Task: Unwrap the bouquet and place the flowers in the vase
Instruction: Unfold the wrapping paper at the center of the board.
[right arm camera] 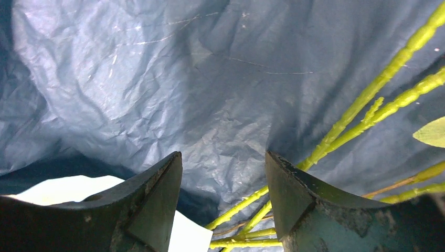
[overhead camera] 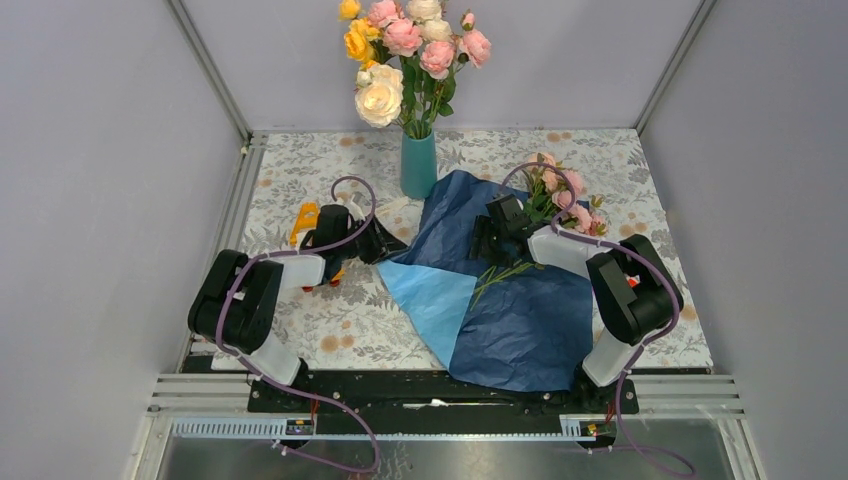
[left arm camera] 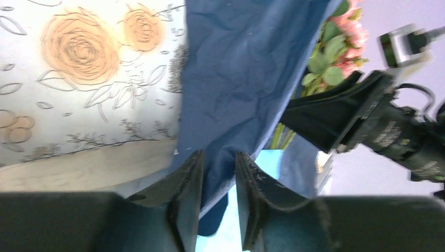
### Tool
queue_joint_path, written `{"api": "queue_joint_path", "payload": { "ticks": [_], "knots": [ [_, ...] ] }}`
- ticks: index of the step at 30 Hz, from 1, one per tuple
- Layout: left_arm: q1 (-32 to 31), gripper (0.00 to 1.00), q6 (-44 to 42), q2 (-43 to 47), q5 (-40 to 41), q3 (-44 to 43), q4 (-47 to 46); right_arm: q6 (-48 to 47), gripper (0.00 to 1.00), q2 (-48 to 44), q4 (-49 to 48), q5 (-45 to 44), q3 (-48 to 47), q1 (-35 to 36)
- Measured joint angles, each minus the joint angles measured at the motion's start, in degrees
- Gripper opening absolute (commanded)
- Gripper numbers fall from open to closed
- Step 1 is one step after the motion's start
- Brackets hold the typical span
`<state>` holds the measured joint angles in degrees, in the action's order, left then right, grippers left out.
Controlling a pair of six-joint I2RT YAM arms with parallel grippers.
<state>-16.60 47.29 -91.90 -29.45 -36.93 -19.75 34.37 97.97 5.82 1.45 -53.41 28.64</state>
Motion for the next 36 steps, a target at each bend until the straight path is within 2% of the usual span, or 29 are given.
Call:
{"api": "queue_joint_path", "payload": {
  "ticks": [4,7,11,14,19,21,29,36],
  "knots": [
    [0.0,0.05,2.5,0.0,-2.6,1.9,-6.5,0.0,0.66,-0.3,1.8,-2.0,-0.3,0.0],
    [0.0,0.0,2.3,0.0,-2.8,2.4,-8.7,0.1,0.66,-0.6,2.8,-2.7,-0.2,-0.2],
    [-1.6,0.0,-1.5,1.7,0.7,3.1,-7.5,0.4,0.66,-0.7,3.4,-3.4,-0.2,-0.2],
    [-5.4,0.0,-6.9,5.7,6.6,3.1,-4.6,0.5,0.66,-0.8,3.5,-3.6,-0.2,-0.3],
    [-15.9,0.0,-18.1,14.4,22.1,3.1,-0.2,0.5,0.66,-0.9,3.8,-3.8,-0.2,-0.3],
    [-18.3,0.0,-20.9,16.5,27.2,3.0,0.9,0.5,0.66,-0.9,3.8,-3.8,-0.1,-0.3],
    [-18.6,0.0,-29.4,14.1,50.0,1.4,7.4,0.5,0.66,-0.9,3.8,-3.8,-0.1,-0.3],
    [-19.3,0.0,-33.8,11.3,54.8,0.8,9.8,0.6,0.66,-0.9,3.8,-3.8,-0.2,-0.3]
  ]
}}
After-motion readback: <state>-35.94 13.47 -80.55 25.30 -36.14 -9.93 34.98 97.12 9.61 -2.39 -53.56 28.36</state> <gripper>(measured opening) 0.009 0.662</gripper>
